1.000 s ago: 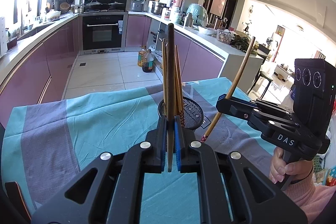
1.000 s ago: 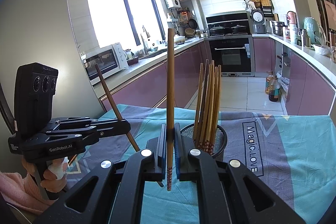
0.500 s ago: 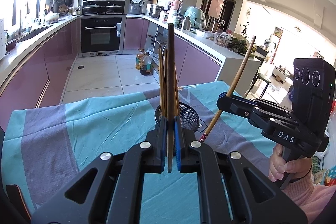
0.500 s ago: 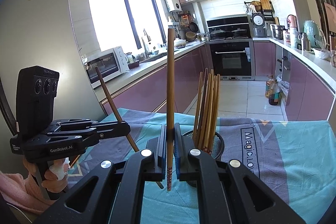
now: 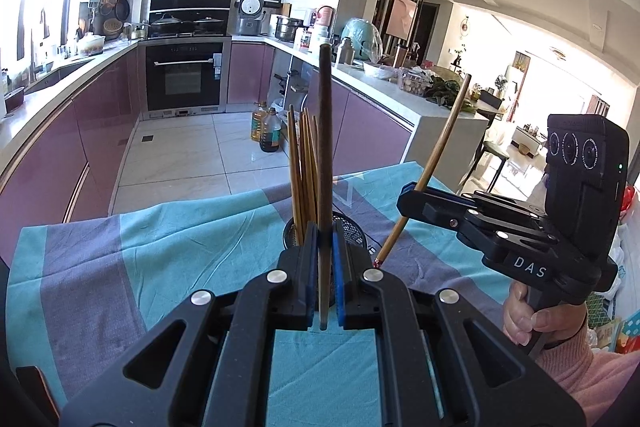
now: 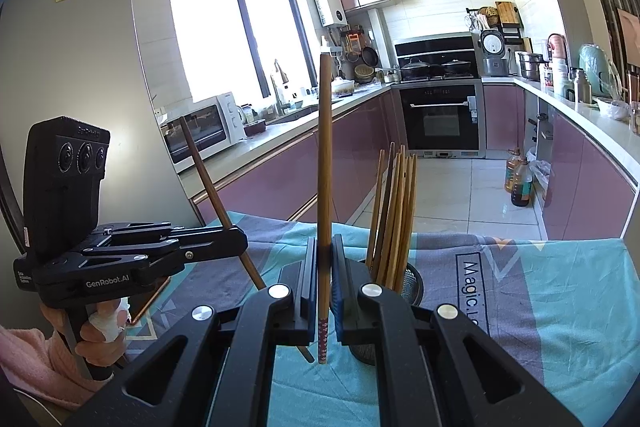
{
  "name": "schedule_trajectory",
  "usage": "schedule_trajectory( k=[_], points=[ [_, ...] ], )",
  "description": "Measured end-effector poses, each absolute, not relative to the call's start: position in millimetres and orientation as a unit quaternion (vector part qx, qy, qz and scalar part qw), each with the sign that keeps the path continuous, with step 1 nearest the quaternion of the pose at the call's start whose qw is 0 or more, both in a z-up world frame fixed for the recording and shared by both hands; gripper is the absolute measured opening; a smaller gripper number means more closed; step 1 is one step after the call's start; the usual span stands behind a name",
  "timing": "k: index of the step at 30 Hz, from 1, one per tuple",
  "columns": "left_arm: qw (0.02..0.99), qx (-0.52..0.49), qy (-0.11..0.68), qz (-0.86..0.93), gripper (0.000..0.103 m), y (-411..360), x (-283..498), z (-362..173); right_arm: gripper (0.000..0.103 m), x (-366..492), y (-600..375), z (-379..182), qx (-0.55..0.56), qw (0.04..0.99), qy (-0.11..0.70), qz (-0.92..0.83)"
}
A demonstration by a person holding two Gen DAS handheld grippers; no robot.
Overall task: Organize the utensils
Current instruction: 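Carry both upright chopsticks over the black mesh cup, then lower the chopsticks into the mesh cup and open both tools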
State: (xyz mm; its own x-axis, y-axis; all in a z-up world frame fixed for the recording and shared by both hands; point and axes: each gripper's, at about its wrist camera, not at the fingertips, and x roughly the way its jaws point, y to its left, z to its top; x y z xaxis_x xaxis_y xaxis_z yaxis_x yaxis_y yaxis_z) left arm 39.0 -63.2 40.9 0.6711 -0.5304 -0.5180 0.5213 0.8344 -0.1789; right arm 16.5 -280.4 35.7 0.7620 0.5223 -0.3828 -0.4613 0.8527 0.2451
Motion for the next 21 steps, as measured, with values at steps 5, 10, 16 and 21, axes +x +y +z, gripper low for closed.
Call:
schedule_trajectory(
  k=[5, 10, 16, 21],
  points=[
    [0.914, -0.008, 0.282, -0.292, 0.008, -61.5, 36.9, 45.0, 0.006, 16.9, -281.6, 38.5, 0.068, 0.936, 0.221, 0.265],
    [0.915, -0.009, 0.274, -0.296, 0.008, -61.1, 34.3, 53.0, 0.006, 14.9, -281.9, 40.6, 0.065, 0.937, 0.216, 0.266],
    [0.917, -0.013, 0.26, -0.302, 0.008, -54.7, 36.9, 61.5, 0.006, 16.1, -285.4, 48.7, 0.063, 0.941, 0.205, 0.263],
    [0.921, -0.015, 0.244, -0.304, 0.008, -51.0, 35.0, 70.0, 0.006, 18.9, -287.1, 59.3, 0.058, 0.945, 0.192, 0.257]
  ],
)
